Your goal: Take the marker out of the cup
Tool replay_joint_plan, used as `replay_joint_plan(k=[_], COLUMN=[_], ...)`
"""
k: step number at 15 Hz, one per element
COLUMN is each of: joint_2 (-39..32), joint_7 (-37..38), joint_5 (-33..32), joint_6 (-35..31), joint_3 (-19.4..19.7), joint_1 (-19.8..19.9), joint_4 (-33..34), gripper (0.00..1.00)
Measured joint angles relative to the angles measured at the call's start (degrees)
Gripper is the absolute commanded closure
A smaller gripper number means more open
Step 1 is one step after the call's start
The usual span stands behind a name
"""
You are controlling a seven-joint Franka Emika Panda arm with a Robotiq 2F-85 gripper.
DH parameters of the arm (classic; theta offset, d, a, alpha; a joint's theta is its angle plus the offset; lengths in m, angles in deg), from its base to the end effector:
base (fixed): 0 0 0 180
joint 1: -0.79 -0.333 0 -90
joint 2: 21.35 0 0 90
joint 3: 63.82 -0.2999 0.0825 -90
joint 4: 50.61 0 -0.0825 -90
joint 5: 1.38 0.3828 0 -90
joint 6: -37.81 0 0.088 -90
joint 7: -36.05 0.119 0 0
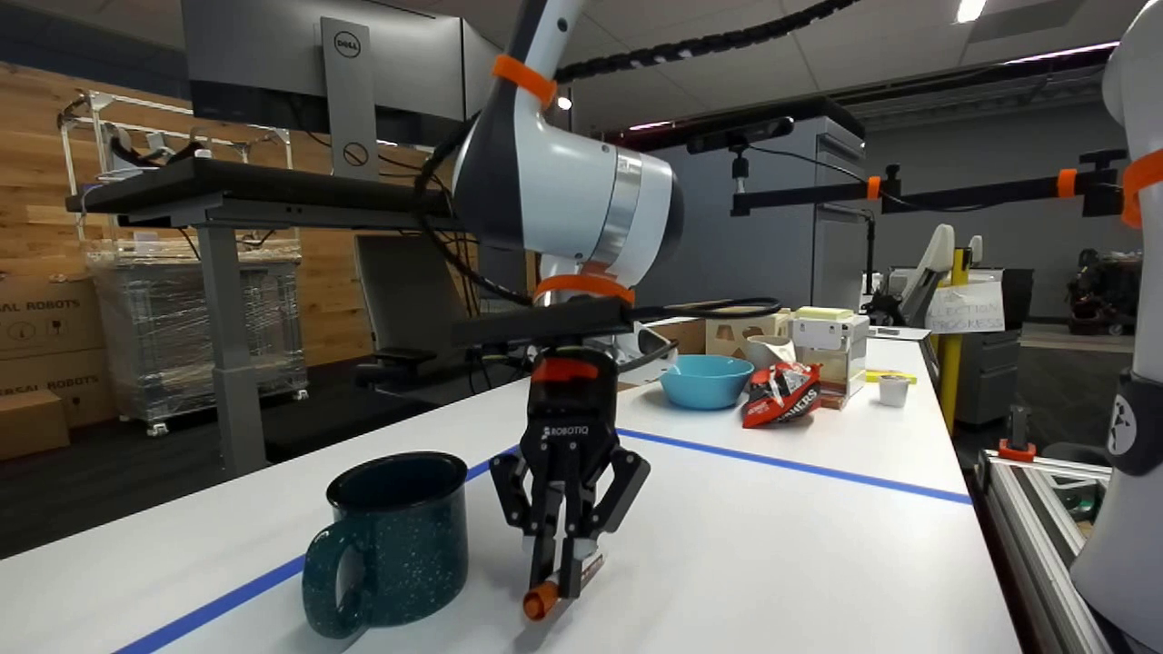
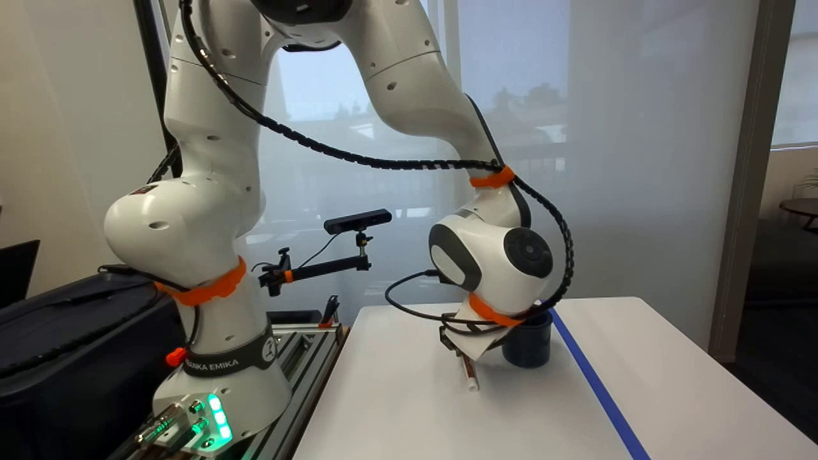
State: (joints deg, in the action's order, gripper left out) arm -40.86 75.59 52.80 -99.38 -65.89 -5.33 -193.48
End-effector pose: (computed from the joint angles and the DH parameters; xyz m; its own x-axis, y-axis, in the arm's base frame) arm 0.4016 0.0731 0.1054 0.0983 -0.8189 -0.5655 -0.9673 -0.2122 0.1392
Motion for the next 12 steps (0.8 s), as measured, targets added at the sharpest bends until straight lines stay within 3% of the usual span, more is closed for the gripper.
replay_joint_plan(k=[1,2,3,7,10,12], joint_2=[-1.3,-2.5,-3.0,-3.2,-2.9,-1.9], joint_7=[0.3,1.1,2.1,6.2,7.6,8.6], joint_5=[-1.0,-2.4,-4.3,-10.5,-11.5,-11.5], joint_6=[-1.3,-2.5,-2.9,-5.0,-6.1,-6.7], joint_3=[-0.1,-0.1,0.0,0.0,-0.7,-1.2], joint_1=[-0.9,-1.8,-2.6,-5.1,-6.1,-6.4], joint_4=[0.9,1.8,2.5,3.3,3.3,3.1], gripper=[0.85,0.55,0.55,0.26,0.04,0.0])
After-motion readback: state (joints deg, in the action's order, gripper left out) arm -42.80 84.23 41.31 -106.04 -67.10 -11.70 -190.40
